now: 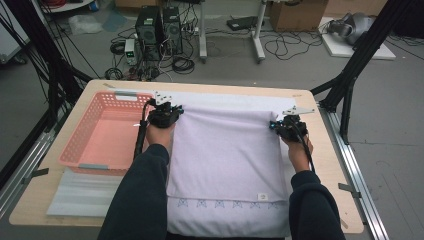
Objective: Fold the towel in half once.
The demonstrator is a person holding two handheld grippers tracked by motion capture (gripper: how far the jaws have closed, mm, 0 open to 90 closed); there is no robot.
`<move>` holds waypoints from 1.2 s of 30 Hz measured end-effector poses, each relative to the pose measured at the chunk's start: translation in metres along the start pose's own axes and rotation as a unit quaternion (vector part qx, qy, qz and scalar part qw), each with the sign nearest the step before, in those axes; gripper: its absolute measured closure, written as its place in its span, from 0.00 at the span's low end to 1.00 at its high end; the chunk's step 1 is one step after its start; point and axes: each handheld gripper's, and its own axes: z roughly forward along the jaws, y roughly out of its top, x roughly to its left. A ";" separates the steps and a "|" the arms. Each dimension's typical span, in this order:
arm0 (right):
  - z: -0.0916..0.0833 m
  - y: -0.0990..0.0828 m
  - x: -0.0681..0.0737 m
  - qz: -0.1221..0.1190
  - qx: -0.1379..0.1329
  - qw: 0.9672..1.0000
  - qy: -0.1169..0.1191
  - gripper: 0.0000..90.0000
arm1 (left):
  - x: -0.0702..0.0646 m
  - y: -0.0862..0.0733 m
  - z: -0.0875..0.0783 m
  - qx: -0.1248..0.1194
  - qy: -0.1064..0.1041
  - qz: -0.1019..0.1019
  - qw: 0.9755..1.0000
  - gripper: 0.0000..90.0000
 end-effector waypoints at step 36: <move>-0.062 -0.045 0.045 0.022 -0.007 0.998 0.062 0.30 | -0.054 -0.036 -0.066 -0.001 -0.091 0.019 0.996 0.36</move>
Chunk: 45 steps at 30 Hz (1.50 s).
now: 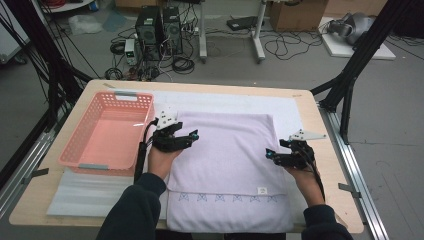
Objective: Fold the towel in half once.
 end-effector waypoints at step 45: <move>-0.069 -0.088 0.064 0.002 0.063 0.998 -0.012 0.72 | -0.030 -0.103 -0.102 0.110 -0.027 0.015 0.993 0.77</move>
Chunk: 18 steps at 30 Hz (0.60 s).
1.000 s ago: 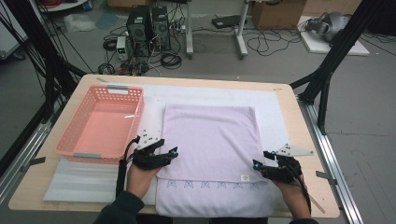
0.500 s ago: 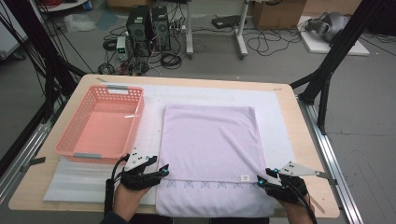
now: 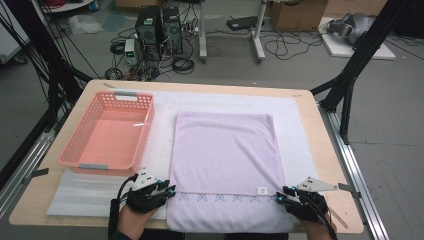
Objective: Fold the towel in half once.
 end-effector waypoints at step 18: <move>-0.014 -0.002 -0.005 -0.016 -0.025 0.999 0.012 0.96 | -0.010 0.002 -0.025 -0.053 -0.003 0.020 0.998 0.97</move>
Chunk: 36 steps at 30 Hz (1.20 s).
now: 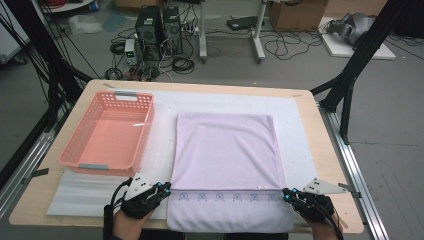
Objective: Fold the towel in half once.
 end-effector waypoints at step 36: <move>-0.051 -0.022 0.019 0.004 -0.028 0.999 0.017 0.60 | -0.011 0.000 -0.025 -0.015 -0.055 -0.026 0.998 0.57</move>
